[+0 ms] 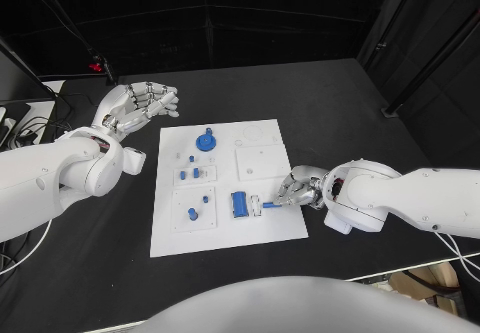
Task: Assemble the parts on the task board
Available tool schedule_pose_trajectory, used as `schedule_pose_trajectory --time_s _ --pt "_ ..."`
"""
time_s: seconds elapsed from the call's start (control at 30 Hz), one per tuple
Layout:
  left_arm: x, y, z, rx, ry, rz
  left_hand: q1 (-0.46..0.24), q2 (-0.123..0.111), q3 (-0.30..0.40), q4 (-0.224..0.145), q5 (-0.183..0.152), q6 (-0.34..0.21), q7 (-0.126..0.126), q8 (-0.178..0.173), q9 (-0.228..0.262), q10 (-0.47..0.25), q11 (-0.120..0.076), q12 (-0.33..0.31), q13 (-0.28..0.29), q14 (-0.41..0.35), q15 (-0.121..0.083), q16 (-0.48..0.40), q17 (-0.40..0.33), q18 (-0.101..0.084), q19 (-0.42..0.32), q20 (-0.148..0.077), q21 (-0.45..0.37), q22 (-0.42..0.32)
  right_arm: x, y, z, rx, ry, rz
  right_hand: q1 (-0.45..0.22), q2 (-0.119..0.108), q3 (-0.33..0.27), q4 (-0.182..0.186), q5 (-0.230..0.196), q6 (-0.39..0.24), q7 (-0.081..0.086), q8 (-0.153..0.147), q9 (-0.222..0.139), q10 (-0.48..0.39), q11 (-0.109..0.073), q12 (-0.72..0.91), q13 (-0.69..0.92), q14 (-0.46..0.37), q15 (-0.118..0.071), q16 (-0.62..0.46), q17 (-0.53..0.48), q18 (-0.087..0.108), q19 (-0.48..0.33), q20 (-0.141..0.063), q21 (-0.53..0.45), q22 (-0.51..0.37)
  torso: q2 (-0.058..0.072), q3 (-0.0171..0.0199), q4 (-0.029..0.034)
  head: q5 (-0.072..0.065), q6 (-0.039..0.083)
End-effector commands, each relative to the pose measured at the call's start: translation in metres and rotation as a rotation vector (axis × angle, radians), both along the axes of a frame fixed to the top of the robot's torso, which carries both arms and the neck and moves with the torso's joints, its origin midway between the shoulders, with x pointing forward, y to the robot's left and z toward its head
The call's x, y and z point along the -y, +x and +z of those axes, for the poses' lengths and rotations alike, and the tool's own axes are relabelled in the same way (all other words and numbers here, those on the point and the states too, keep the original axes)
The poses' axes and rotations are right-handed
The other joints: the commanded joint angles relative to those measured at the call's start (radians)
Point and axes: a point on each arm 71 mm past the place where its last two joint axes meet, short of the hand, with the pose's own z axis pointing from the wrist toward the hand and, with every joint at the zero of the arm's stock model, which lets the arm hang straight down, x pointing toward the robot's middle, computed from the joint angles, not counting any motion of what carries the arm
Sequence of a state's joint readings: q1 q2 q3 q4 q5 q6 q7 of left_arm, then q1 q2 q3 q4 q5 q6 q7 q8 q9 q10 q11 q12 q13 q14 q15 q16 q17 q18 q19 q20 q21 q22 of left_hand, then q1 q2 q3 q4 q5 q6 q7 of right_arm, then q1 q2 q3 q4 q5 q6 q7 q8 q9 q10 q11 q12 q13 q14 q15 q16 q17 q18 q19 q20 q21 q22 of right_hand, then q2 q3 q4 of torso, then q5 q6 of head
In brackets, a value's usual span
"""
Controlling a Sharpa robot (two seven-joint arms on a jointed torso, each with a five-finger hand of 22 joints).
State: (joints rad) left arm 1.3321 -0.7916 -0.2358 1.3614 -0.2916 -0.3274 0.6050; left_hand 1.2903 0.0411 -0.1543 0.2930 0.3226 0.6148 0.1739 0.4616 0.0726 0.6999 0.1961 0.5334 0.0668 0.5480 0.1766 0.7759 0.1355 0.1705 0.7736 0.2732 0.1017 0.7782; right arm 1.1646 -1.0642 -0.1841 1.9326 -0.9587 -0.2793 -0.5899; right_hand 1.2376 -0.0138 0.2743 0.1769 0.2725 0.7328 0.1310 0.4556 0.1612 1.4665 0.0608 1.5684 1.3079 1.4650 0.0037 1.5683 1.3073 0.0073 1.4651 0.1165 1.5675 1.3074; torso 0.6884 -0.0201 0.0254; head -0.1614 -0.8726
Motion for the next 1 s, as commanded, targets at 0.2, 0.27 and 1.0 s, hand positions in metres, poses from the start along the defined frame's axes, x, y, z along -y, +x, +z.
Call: schedule_pose_trajectory --time_s 0.2,0.27,1.0 --pt "0.001 0.000 0.001 -0.001 -0.006 -0.010 0.000 0.010 -0.007 -0.001 0.005 -0.006 0.067 0.005 0.000 -0.006 0.000 0.003 -0.001 -0.007 -0.002 0.005 -0.001 0.007 -0.002 0.004 0.001 -0.002 -0.004 -0.001 -0.001 -0.027 0.060 -0.008 -0.016 0.005 -0.038 0.008 0.078 0.009 0.002 0.013 0.001 0.104 0.006 0.002 0.263 0.106 0.007 0.002 0.263 -0.007 0.106 0.004 0.003 0.263 0.000 -0.0005 -0.0004 -0.001 0.000" --pt "0.001 0.000 0.001 -0.001 -0.006 -0.010 0.000 0.010 -0.007 -0.001 0.005 -0.006 0.067 0.005 0.000 -0.006 0.000 0.003 -0.001 -0.007 -0.002 0.005 -0.001 0.007 -0.002 0.004 0.001 -0.002 -0.003 0.000 -0.001 -0.026 0.050 -0.017 -0.010 0.011 -0.041 0.006 0.082 0.017 0.003 0.018 0.002 0.104 0.006 0.002 0.263 0.106 0.008 0.002 0.263 -0.007 0.106 0.005 0.003 0.263 0.000 -0.0007 0.0001 -0.003 0.000" --pt "0.003 0.000 0.000 -0.003 -0.007 -0.016 0.000 0.011 -0.009 -0.001 0.005 -0.008 0.067 0.008 0.000 -0.006 0.000 0.006 -0.001 -0.008 -0.002 0.007 -0.003 0.007 -0.002 0.004 0.002 -0.002 -0.037 -0.022 0.028 0.472 -0.170 0.433 0.046 -0.166 -0.291 0.120 -0.171 -0.088 -0.028 0.202 0.079 0.104 -0.022 0.002 0.263 0.106 -0.018 0.002 0.263 -0.007 0.106 -0.020 0.003 0.263 -0.001 -0.0016 -0.0004 -0.010 0.000"
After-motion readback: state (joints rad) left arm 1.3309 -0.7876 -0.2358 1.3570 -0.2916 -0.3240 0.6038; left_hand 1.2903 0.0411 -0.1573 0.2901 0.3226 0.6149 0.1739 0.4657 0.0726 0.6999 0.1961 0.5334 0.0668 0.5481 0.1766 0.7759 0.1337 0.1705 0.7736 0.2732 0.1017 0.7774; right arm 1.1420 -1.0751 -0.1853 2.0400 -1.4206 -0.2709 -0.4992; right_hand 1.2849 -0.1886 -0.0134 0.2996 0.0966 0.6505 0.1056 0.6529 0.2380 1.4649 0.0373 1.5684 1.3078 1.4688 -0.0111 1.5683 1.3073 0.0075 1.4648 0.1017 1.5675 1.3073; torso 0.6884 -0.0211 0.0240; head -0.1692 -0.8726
